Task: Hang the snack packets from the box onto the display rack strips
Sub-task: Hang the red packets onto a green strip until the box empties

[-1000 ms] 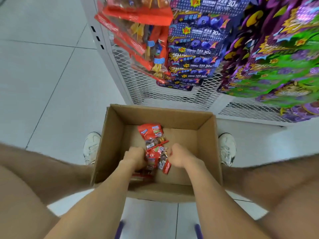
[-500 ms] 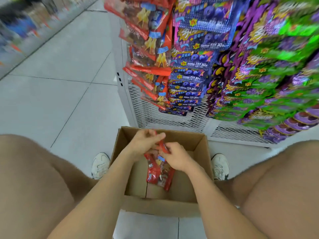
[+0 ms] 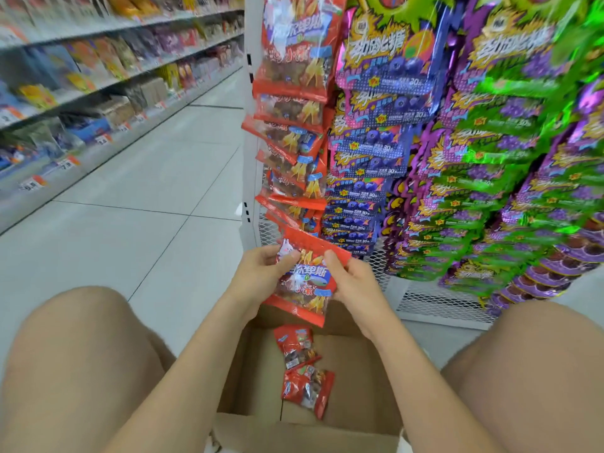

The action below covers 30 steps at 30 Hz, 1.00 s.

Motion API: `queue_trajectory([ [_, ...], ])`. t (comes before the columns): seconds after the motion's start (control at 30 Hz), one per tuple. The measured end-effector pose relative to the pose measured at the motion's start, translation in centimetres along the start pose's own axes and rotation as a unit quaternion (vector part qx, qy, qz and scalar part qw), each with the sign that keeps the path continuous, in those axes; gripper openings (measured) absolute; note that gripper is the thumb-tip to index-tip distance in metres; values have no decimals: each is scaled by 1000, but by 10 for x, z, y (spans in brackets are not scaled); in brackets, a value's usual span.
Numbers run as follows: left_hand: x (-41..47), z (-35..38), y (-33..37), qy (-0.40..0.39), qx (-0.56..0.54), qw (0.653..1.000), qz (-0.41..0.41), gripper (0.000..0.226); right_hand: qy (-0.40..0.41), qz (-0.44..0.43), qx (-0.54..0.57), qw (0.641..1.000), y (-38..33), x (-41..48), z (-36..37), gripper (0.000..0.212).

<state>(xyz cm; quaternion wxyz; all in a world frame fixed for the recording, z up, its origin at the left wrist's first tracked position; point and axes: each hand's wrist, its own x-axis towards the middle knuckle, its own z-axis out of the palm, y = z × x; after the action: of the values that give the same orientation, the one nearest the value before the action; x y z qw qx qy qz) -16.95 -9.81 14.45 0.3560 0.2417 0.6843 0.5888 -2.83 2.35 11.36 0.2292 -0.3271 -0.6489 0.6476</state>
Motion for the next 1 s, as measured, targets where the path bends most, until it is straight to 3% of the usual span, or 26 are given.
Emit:
queue_trajectory([
  [0.2, -17, 10, 54, -6, 27, 990, 135, 22, 113, -16, 121, 986, -59, -11, 15, 50],
  [0.27, -18, 13, 73, -3, 20, 986, 168, 19, 184, -77, 101, 975, -79, -12, 14, 62],
  [0.33, -16, 11, 97, 10, 20, 978, 207, 15, 200, -147, 83, 965, -105, -13, 12, 62],
  [0.43, -5, 10, 142, 65, 43, 951, 300, 14, 174, -243, 41, 953, -155, -11, 6, 40],
  [0.53, 14, 6, 202, 167, 69, 910, 373, 32, 211, -347, -31, 913, -209, 0, -1, 37],
  [0.6, 24, 4, 246, 181, 77, 897, 396, 40, 239, -399, -56, 883, -244, 9, -6, 42],
  [0.7, 38, 7, 304, 156, 44, 907, 389, 37, 272, -417, -93, 862, -293, 29, -10, 47],
  [0.83, 64, 12, 349, 127, 28, 938, 322, 31, 271, -386, -128, 873, -338, 54, -7, 53],
  [0.93, 69, 11, 363, 108, 4, 951, 290, 7, 268, -386, -134, 873, -361, 64, -6, 60],
  [1.0, 65, 11, 371, 96, -42, 961, 256, 15, 273, -396, -145, 865, -375, 68, -6, 59],
])
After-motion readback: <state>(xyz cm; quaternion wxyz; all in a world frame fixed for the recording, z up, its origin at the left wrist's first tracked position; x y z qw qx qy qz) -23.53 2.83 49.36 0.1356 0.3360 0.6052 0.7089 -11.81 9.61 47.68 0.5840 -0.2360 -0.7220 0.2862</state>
